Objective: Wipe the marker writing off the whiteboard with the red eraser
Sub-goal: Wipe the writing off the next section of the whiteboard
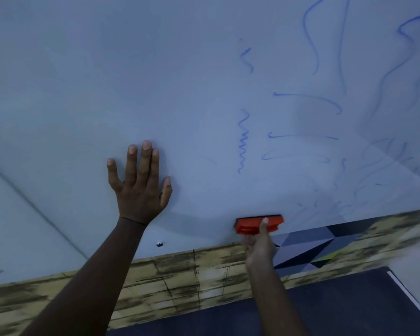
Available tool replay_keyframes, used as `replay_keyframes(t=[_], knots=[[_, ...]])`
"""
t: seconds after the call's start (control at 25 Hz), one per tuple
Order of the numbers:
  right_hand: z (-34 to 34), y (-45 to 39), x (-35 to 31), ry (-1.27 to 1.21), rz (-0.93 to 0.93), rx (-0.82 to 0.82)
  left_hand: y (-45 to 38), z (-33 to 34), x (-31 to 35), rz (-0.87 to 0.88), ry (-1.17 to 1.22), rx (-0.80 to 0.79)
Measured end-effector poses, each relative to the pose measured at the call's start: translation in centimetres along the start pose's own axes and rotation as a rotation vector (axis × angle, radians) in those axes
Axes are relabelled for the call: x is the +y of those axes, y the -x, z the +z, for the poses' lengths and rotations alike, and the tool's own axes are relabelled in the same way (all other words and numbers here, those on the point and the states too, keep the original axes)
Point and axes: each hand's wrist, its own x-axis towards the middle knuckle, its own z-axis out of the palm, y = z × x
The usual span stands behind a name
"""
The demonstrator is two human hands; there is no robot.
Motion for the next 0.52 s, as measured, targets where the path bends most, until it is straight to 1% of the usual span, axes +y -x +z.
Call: replay_keyframes(t=[0.08,0.16,0.24,0.32,0.36,0.4,0.44,0.48,0.52], knots=[[2.0,1.6,-2.2,0.038,-0.308,0.023,0.1,0.1,0.0,0.004,0.005,0.005],[4.4,4.9,-2.0,0.166,-0.602,-0.017,0.1,0.1,0.2,0.017,-0.003,0.009],[5.9,8.2,0.7,0.438,-0.853,-0.112,0.1,0.0,0.2,0.004,0.024,0.002],[5.9,9.5,4.0,0.831,-1.172,-0.243,0.4,0.1,0.2,0.004,0.015,-0.003],[5.5,9.4,4.7,0.990,-1.313,-0.276,0.6,0.1,0.1,0.010,0.004,-0.010],[5.5,9.3,4.7,1.069,-1.390,-0.287,0.7,0.1,0.1,0.013,0.002,-0.015],[5.7,9.3,4.1,1.088,-1.417,-0.267,0.8,0.1,0.0,0.012,0.015,-0.018],[6.0,9.5,3.0,1.062,-1.411,-0.222,0.9,0.1,0.1,0.010,0.028,-0.020],[6.3,9.8,1.5,0.988,-1.351,-0.173,1.0,0.2,0.1,0.011,0.033,-0.019]])
